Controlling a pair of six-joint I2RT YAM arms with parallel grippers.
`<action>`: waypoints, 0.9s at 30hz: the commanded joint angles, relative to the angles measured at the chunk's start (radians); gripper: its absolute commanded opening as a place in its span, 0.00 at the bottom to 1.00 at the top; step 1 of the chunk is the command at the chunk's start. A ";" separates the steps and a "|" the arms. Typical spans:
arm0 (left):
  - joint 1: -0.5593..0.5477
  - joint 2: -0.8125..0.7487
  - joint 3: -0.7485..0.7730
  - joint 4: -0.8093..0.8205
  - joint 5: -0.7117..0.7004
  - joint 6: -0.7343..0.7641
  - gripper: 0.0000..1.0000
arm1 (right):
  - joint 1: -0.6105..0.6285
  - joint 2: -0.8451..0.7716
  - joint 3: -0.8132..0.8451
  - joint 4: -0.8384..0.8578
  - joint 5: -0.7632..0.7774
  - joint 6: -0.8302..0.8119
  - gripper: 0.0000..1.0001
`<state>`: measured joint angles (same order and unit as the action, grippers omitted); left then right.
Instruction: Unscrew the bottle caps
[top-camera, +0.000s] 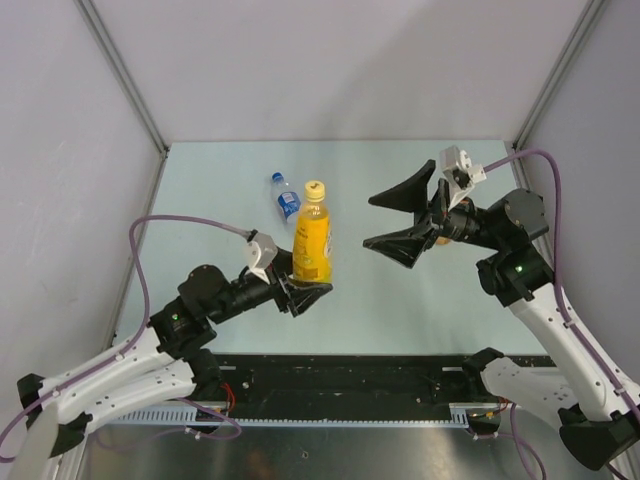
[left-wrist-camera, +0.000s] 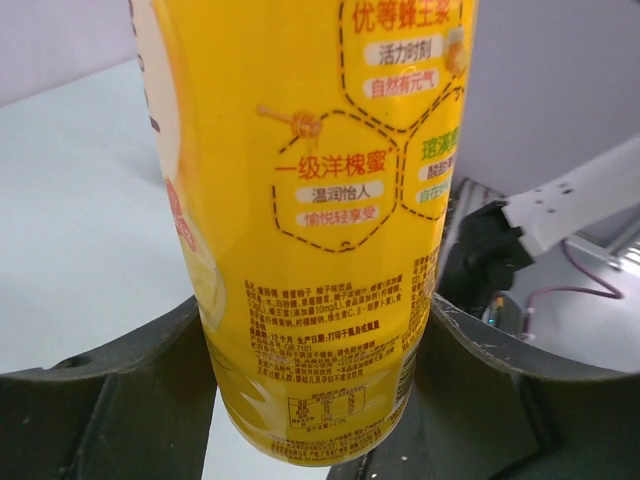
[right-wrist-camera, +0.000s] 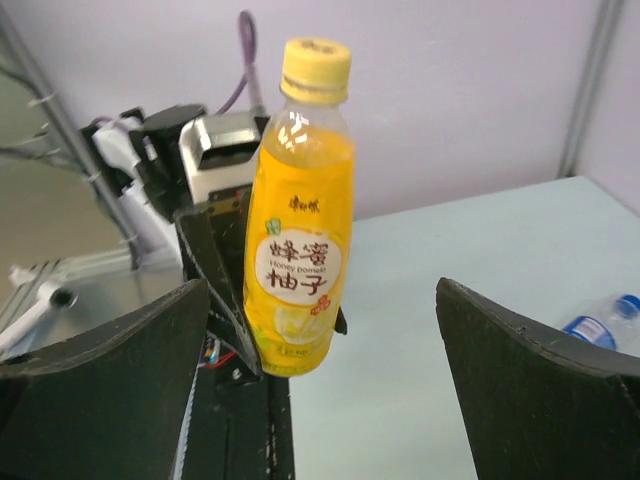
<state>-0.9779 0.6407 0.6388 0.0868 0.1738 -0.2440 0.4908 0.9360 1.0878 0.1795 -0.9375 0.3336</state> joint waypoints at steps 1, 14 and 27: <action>0.007 0.028 0.055 -0.092 -0.163 0.039 0.00 | 0.017 -0.024 0.002 -0.015 0.241 0.008 0.99; -0.150 0.318 0.243 -0.364 -0.570 0.057 0.00 | 0.066 0.024 0.002 -0.039 0.507 0.128 0.96; -0.298 0.613 0.491 -0.649 -0.983 -0.009 0.00 | 0.067 0.028 0.004 -0.127 0.728 0.195 0.95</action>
<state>-1.2415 1.2053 1.0397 -0.4778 -0.6262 -0.2226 0.5526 0.9745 1.0878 0.0776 -0.3099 0.5030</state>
